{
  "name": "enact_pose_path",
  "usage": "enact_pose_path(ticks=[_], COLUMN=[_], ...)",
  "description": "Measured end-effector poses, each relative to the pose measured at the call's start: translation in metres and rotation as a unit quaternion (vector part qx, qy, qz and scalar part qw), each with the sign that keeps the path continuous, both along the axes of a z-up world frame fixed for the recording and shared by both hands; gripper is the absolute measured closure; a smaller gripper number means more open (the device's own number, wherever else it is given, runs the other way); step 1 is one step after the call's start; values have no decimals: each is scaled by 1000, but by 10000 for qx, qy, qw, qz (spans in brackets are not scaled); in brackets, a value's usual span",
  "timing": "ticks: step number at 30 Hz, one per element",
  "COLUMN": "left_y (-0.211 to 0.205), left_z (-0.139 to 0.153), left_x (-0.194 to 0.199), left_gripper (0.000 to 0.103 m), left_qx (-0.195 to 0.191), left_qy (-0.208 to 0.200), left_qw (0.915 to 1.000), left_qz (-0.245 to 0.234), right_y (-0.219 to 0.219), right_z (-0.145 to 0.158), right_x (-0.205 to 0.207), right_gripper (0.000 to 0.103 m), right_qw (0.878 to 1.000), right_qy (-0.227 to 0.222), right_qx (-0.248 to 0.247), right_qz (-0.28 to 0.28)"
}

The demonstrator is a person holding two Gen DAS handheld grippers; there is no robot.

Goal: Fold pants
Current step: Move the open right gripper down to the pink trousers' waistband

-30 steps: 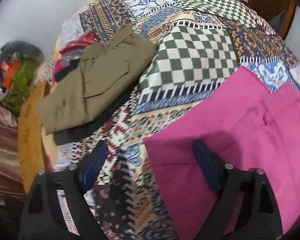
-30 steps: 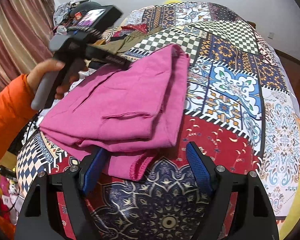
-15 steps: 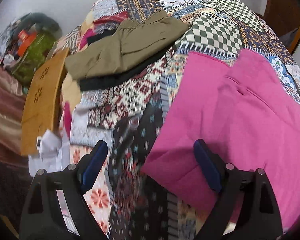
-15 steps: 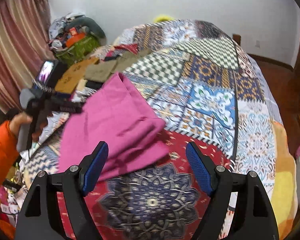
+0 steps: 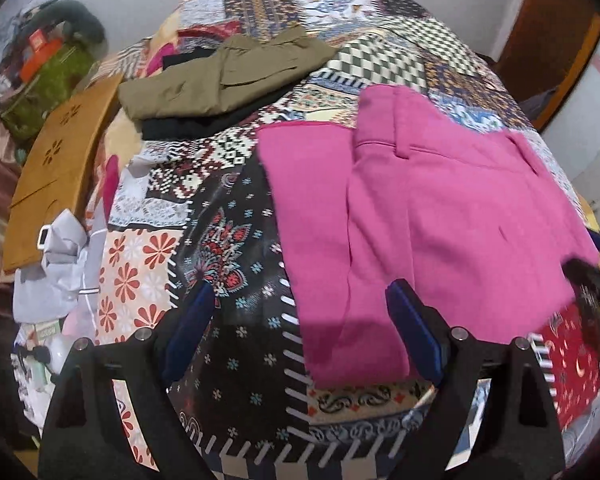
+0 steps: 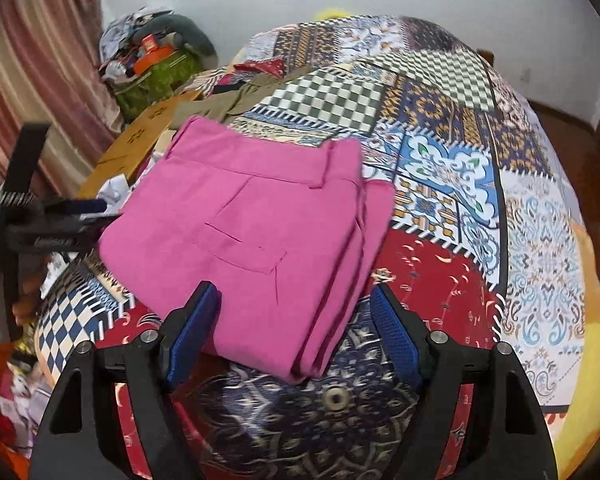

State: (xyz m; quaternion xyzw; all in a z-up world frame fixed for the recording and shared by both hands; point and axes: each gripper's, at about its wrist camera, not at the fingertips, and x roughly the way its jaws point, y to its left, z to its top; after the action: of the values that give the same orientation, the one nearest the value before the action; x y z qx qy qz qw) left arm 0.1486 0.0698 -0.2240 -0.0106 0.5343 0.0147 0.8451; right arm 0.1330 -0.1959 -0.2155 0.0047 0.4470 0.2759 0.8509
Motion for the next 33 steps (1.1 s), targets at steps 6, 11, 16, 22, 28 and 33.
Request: enact_pose_path(ticks=[6, 11, 16, 22, 28, 33], left_y=[16, 32, 32, 24, -2, -27], left_z=[-5, -12, 1, 36, 52, 38], left_x=[-11, -23, -15, 7, 42, 79], left_gripper=[8, 8, 9, 9, 9, 24], left_qx=[238, 154, 421, 275, 232, 228], left_qy=[-40, -60, -150, -633, -958, -769], left_qw=[9997, 9998, 9988, 9975, 9951, 9960], left_qz=[-53, 112, 189, 154, -125, -394], right_y=[1, -1, -5, -12, -9, 3], right_z=[2, 0, 3, 20, 25, 21], right_x=[-5, -6, -6, 5, 40, 66], right_gripper=[47, 51, 51, 51, 51, 51], right_qw=[9999, 9999, 9999, 9999, 9996, 9993], right_qy=[-70, -66, 61, -115, -257, -361], right_qx=[-91, -17, 105, 99, 56, -80], right_qz=[97, 134, 39, 24, -42, 56])
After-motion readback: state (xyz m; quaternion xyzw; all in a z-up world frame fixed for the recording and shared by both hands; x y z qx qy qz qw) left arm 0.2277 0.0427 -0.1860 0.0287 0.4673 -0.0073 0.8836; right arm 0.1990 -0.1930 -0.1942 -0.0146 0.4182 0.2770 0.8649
